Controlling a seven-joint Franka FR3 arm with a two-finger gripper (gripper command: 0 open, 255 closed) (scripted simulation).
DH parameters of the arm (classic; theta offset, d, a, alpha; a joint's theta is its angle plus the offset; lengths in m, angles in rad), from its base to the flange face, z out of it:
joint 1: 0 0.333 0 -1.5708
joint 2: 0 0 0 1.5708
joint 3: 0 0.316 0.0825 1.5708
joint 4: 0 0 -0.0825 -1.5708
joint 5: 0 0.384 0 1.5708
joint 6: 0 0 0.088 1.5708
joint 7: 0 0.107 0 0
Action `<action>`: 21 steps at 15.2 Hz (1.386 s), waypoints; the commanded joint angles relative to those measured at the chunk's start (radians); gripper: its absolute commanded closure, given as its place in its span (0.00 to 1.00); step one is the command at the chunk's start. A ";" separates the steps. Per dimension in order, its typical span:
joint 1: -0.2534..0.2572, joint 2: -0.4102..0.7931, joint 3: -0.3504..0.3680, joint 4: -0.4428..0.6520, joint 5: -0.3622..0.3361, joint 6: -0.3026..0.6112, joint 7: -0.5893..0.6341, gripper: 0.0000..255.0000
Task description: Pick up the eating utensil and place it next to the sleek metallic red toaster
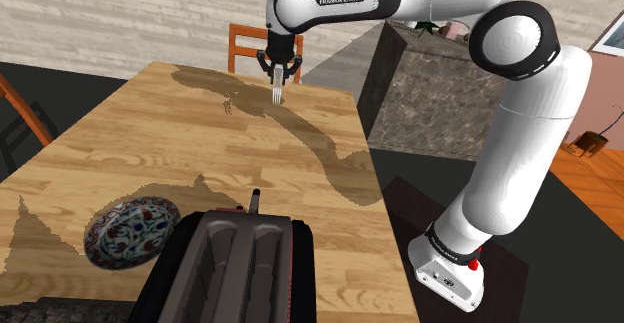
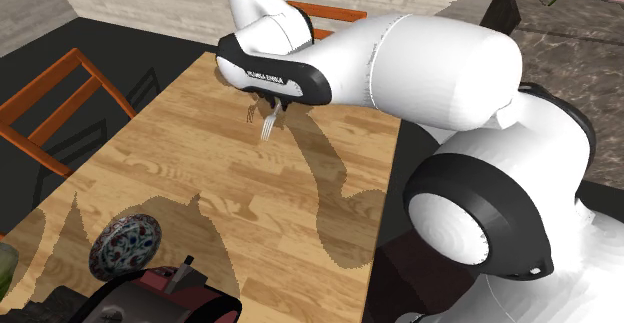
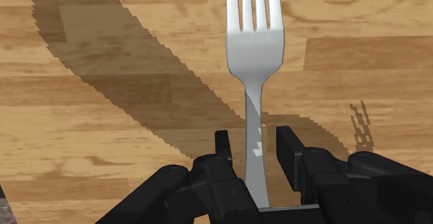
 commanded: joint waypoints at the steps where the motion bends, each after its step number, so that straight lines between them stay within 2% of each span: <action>1: 0.000 -0.002 0.001 0.025 0.002 -0.027 -0.005 1.00; 12: 0.009 0.002 0.004 0.179 0.007 -0.175 -0.024 1.00; 21: 0.023 0.034 0.006 0.346 0.001 -0.311 -0.038 1.00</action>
